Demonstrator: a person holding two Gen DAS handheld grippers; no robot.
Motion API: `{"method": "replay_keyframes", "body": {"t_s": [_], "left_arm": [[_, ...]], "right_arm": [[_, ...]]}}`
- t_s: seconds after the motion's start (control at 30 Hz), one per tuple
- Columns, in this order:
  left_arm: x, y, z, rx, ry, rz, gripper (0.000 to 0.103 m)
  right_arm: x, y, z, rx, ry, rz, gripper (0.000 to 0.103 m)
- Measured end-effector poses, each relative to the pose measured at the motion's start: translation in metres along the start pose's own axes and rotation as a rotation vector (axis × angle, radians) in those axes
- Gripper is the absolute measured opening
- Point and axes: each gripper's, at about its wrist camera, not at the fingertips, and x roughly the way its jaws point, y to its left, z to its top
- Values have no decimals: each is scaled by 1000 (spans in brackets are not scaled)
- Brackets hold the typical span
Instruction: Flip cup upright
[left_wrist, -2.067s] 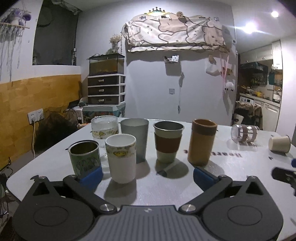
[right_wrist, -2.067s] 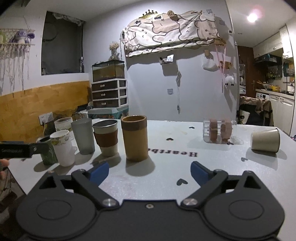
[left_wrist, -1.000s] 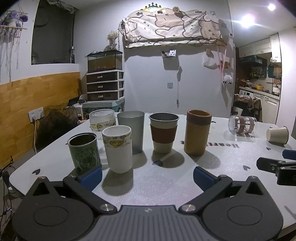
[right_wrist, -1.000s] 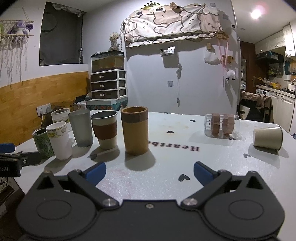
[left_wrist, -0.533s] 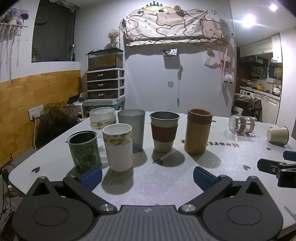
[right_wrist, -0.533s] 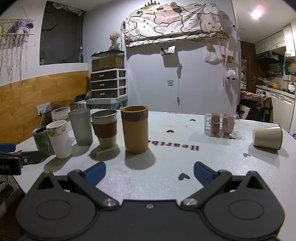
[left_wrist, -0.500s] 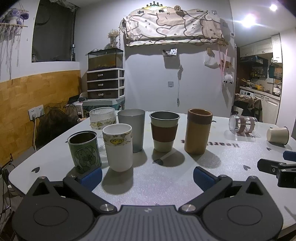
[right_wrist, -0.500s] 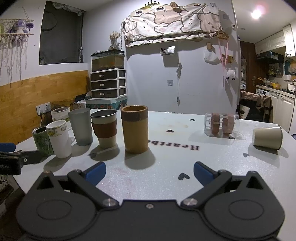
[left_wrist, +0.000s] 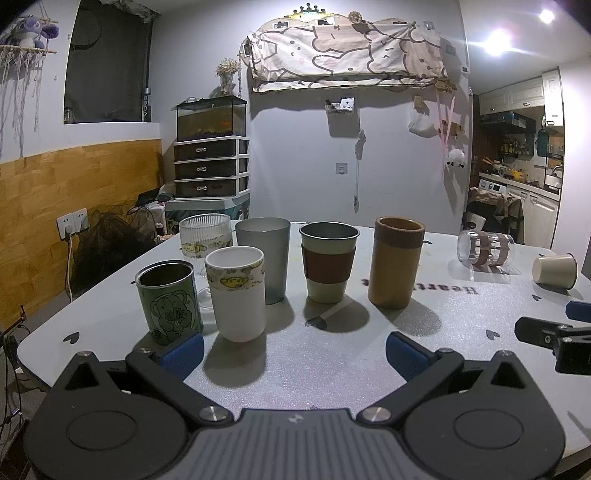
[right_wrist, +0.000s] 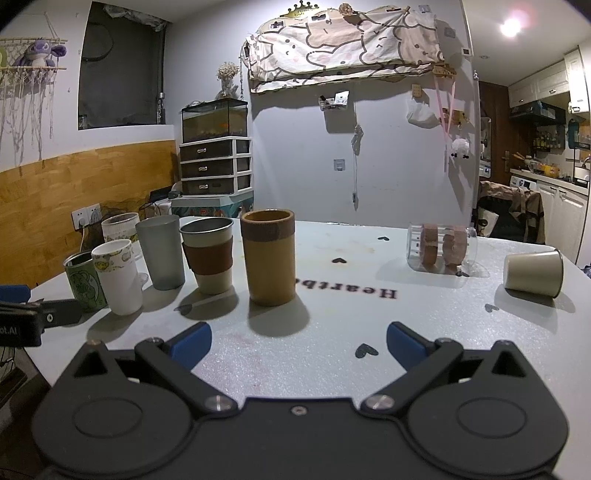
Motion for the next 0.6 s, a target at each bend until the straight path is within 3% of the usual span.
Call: {"method": "replay_keyframes", "body": {"t_s": [0.6], "left_arm": [[0,1,1,0,1,1,103]], "right_arm": [[-2,-2,1,5,-2,-4,102]]}}
